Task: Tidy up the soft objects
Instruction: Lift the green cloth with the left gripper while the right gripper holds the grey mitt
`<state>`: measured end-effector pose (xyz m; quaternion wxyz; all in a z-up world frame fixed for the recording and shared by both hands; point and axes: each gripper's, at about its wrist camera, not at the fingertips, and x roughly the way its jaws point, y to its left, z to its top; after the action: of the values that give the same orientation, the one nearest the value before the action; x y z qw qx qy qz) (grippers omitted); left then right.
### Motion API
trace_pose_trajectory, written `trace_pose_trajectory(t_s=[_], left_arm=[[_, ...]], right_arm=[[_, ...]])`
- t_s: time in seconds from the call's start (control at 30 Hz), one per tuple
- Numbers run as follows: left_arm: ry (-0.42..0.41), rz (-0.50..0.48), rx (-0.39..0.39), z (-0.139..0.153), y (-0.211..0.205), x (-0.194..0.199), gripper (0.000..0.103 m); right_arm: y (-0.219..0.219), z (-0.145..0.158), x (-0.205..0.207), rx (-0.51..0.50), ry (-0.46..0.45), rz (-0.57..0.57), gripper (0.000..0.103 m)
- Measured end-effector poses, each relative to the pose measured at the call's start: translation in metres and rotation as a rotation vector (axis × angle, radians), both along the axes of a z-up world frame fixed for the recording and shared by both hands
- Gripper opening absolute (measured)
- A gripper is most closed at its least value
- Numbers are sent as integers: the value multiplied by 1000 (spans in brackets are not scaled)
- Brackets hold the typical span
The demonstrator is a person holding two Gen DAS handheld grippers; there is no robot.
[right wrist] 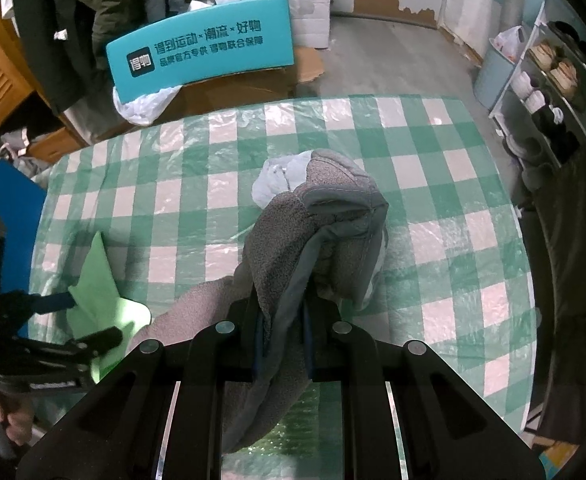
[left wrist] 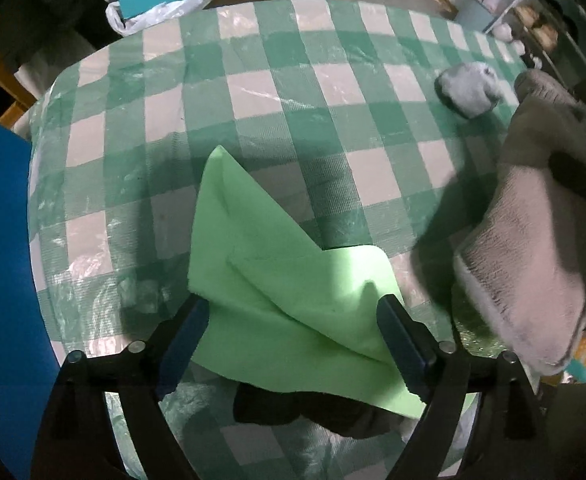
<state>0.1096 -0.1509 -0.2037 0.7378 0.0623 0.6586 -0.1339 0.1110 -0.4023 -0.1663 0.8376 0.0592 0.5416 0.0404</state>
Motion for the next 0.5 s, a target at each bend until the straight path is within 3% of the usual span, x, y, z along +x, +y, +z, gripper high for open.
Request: trace_pose_trajectory(t_s=[0.3, 0.4, 0.5], left_arm=[[-58, -106, 124, -8, -24, -11, 93], [-83, -124, 118, -6, -30, -16, 85], [-104, -148, 108, -1, -37, -20, 68]], right_arm=[[-4, -4, -1, 8, 7, -8, 13], [-5, -4, -2, 11, 6, -11, 13], [-5, -3, -3, 14, 5, -11, 13]])
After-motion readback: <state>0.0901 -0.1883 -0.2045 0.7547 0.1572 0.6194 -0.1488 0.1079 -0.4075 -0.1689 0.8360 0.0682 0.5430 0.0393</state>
